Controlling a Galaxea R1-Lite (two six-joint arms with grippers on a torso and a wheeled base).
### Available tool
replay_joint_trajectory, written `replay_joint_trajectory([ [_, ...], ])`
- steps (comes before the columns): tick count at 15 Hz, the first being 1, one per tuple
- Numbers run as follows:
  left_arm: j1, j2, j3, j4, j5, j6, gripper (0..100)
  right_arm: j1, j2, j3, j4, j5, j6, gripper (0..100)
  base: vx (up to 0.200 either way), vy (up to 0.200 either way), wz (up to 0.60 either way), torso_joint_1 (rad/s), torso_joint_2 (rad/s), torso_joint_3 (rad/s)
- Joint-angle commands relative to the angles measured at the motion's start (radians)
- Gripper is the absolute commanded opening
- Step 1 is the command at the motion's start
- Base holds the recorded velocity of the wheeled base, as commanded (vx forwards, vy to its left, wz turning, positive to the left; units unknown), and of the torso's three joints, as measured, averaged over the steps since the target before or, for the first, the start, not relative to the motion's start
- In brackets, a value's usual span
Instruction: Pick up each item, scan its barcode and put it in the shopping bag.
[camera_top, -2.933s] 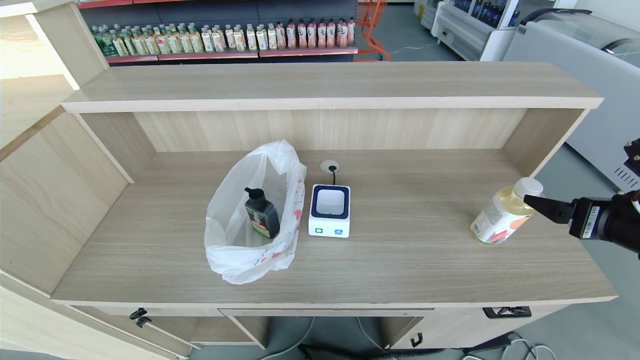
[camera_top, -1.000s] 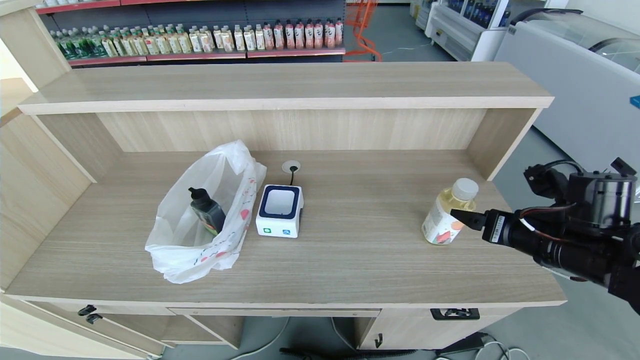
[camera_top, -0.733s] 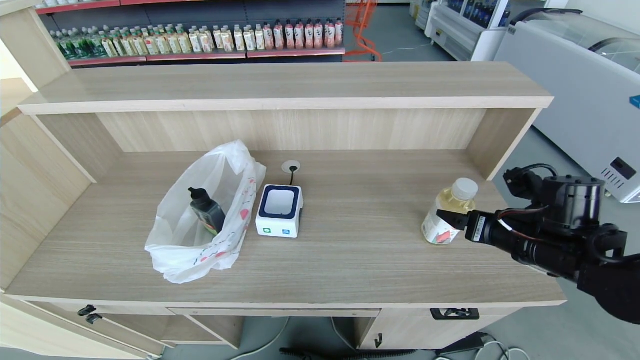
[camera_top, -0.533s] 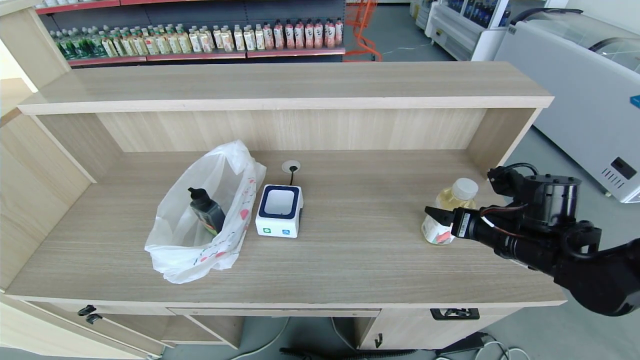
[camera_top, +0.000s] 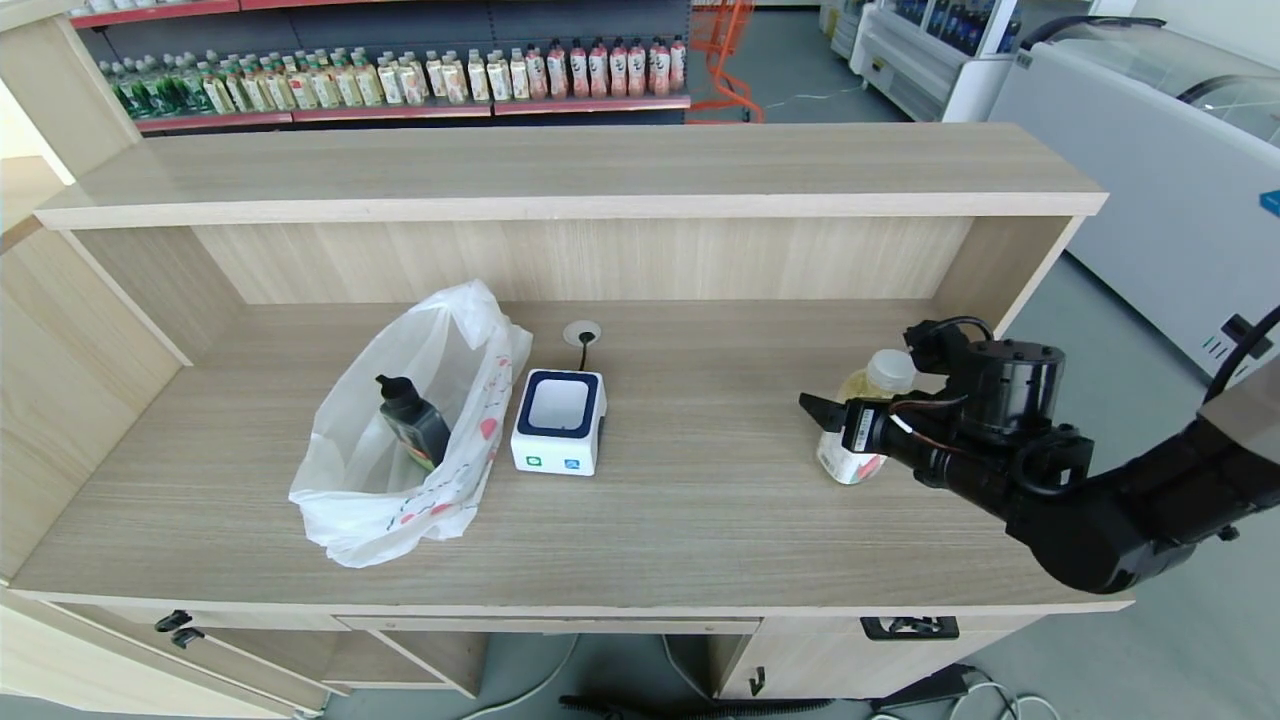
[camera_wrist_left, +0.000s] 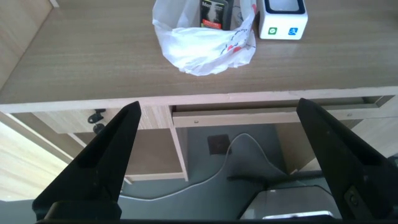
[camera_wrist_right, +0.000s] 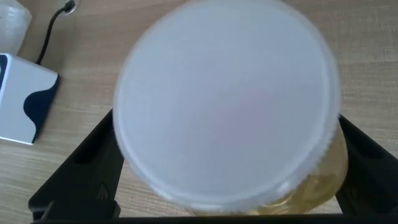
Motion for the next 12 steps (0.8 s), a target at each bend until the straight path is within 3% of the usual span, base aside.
replay_joint_trajectory([
  [1,0.0,0.002,0.0,0.0,0.0,0.001,100,0.005,0.039,-0.021,-0.004,0.004,-0.028,100,0.0,0.0,0.0,0.0,0.0,0.0],
  [2,0.0,0.002,0.0,0.0,0.0,-0.001,100,0.005,0.049,-0.033,-0.004,0.006,-0.035,100,0.0,0.0,0.0,0.0,0.0,0.0],
  [3,0.0,0.002,0.0,0.0,0.0,0.001,100,0.006,0.057,-0.053,-0.002,0.006,-0.043,0,0.0,0.0,0.0,0.0,0.0,0.0],
  [7,0.0,0.002,0.0,0.0,0.0,-0.001,100,0.009,0.065,-0.082,-0.002,0.012,-0.103,0,0.0,0.0,0.0,0.0,0.0,0.0],
  [9,0.0,0.002,0.0,0.0,0.0,0.001,100,0.005,0.055,-0.067,-0.004,0.018,-0.21,0,0.0,0.0,0.0,0.0,0.0,0.0],
  [12,0.0,0.002,0.0,0.0,0.0,0.001,100,0.005,0.005,-0.058,0.015,0.039,-0.218,0,0.0,0.0,0.0,0.0,0.0,0.0],
])
